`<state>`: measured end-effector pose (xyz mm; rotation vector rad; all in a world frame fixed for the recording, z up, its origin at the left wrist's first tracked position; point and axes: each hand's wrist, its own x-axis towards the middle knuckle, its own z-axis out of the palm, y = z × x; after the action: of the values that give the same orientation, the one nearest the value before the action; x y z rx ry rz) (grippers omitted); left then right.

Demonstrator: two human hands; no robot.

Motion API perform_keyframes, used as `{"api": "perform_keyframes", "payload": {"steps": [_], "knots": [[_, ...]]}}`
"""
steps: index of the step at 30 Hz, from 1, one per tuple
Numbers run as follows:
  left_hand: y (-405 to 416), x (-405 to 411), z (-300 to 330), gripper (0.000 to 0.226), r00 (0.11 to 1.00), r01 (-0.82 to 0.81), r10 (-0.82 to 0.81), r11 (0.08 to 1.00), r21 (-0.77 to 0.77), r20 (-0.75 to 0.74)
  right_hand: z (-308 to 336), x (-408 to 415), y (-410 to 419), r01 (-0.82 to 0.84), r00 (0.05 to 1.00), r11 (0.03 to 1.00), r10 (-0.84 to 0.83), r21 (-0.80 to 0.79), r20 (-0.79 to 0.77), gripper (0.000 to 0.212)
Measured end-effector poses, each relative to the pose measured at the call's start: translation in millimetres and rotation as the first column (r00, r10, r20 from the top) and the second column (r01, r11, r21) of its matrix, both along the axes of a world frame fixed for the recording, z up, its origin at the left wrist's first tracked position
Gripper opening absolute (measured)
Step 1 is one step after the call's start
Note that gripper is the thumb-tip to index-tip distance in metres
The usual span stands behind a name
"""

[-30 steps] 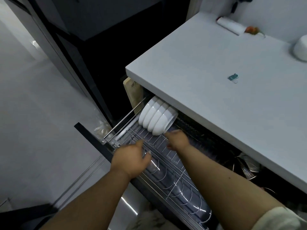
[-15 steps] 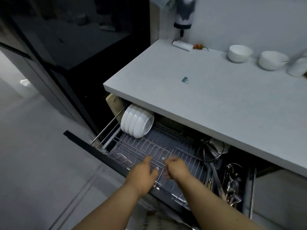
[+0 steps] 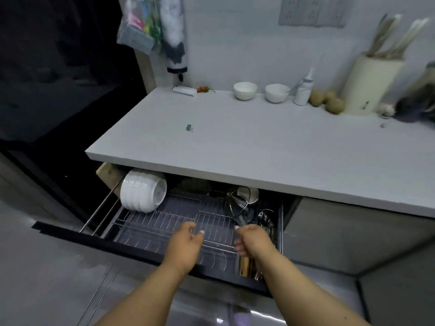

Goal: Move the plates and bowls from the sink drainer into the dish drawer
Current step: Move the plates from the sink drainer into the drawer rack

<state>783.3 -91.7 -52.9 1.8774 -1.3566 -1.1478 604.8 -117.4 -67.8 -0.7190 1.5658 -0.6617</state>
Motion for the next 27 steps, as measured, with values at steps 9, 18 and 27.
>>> {"api": "perform_keyframes", "payload": {"steps": [9,18,27], "knots": [[-17,-118,20,0.018,0.973,0.224,-0.224,0.974,-0.024,-0.044,29,-120,27,0.348,0.937,0.934,-0.343,-0.082,0.071,0.015],[-30,-289,32,0.015,0.878,0.467,-0.473,0.88,-0.089,-0.072,46,-290,68,0.689,0.724,0.71,-0.686,-0.149,0.078,0.02],[13,-481,38,0.013,0.685,0.709,-0.716,0.698,-0.101,-0.138,58,-469,167,0.915,0.343,0.34,-0.939,-0.215,-0.024,0.019]]}}
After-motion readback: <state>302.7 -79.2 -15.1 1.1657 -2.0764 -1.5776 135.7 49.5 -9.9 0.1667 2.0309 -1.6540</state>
